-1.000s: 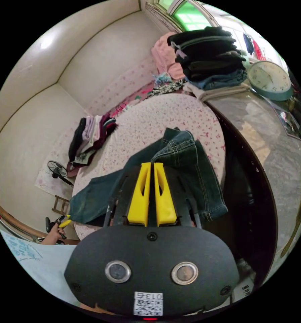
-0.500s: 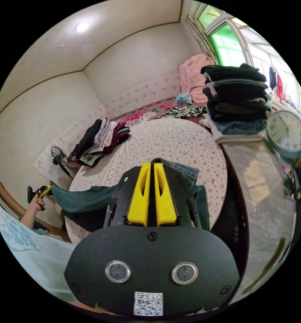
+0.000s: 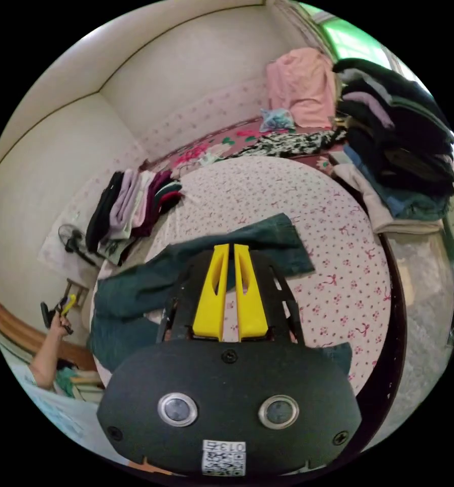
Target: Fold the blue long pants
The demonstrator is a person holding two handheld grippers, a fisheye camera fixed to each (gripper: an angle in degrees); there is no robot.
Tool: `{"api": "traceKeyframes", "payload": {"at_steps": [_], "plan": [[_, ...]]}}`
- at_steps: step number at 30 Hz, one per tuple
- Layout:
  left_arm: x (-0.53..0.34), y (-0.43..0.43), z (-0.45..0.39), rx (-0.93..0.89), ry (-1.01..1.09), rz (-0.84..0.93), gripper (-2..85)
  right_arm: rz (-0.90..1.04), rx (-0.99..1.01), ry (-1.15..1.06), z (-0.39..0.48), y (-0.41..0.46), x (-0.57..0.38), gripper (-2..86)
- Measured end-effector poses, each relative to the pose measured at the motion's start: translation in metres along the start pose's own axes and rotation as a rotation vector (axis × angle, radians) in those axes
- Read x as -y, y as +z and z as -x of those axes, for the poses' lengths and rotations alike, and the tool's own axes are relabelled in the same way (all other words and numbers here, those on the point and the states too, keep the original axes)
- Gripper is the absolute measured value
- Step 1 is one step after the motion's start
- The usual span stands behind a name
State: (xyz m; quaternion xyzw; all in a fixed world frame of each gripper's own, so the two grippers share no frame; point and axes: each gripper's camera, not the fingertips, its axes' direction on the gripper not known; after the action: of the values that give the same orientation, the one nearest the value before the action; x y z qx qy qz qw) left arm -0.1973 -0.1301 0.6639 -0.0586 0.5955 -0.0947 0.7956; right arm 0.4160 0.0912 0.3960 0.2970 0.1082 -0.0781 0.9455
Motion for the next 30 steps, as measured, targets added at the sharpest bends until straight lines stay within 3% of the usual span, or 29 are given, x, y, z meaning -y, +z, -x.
{"api": "traceKeyframes", "payload": {"at_steps": [3, 7, 12, 15, 23, 30], "plan": [[-0.027, -0.020, 0.026, 0.196, 0.025, 0.057, 8.0, 0.104, 0.086, -0.202, 0.056, 0.012, -0.045, 2.8], [-0.076, -0.038, 0.074, 0.245, -0.073, 0.146, 10.5, 0.275, 0.183, -0.455, 0.140, 0.019, -0.137, 4.0], [-0.112, -0.033, 0.104, 0.190, -0.139, 0.201, 13.3, 0.399, 0.175, -0.670, 0.231, 0.016, -0.229, 7.1], [-0.111, -0.019, 0.111, 0.145, -0.148, 0.239, 14.0, 0.453, 0.064, -0.835, 0.276, 0.020, -0.268, 9.0], [-0.100, -0.016, 0.103, 0.166, -0.098, 0.250, 5.1, 0.509, -0.075, -0.969, 0.336, 0.040, -0.307, 9.6], [-0.082, -0.043, 0.070, 0.034, 0.046, 0.168, 2.5, 0.466, -0.123, -1.129, 0.367, 0.030, -0.326, 9.8]]}}
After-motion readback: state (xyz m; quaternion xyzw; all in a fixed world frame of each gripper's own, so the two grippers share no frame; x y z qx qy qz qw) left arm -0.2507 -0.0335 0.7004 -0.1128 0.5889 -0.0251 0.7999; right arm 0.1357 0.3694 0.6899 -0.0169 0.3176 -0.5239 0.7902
